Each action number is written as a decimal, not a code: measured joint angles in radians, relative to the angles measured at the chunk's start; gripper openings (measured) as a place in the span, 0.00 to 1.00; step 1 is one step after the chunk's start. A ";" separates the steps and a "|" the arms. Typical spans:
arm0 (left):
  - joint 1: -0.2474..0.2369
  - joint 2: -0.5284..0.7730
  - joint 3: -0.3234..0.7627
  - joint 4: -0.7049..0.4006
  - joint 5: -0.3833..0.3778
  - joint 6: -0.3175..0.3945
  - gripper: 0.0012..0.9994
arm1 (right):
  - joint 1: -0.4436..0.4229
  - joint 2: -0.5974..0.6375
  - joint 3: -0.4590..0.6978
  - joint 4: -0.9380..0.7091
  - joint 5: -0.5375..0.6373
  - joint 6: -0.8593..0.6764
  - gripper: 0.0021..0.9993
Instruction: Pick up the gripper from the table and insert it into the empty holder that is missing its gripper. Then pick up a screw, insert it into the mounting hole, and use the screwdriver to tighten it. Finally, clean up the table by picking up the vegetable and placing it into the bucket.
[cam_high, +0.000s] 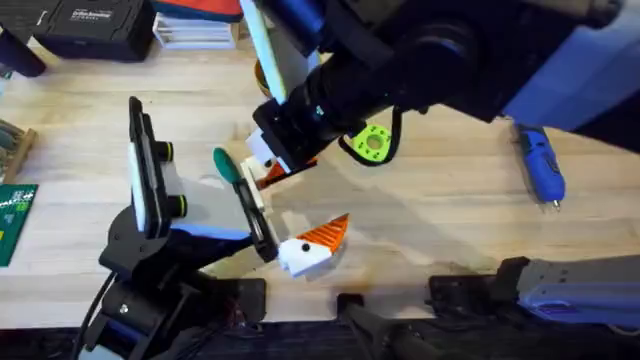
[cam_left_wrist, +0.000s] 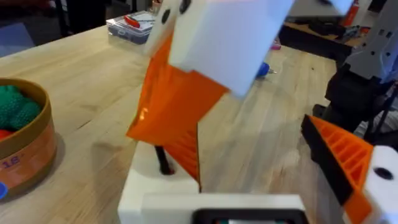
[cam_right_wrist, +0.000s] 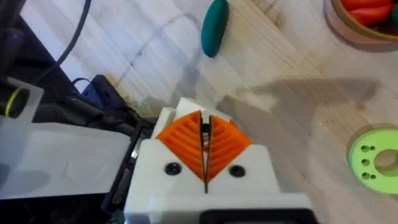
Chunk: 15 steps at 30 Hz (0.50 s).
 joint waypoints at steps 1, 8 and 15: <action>0.000 0.000 0.000 0.000 0.000 0.000 0.99 | 0.000 0.000 0.000 0.000 0.000 0.000 0.00; 0.000 0.000 0.000 0.000 0.000 0.001 0.99 | 0.001 0.000 0.000 0.000 0.013 -0.001 0.00; 0.000 0.000 0.000 0.000 0.000 0.002 0.99 | 0.001 0.000 0.000 0.000 0.021 -0.004 0.00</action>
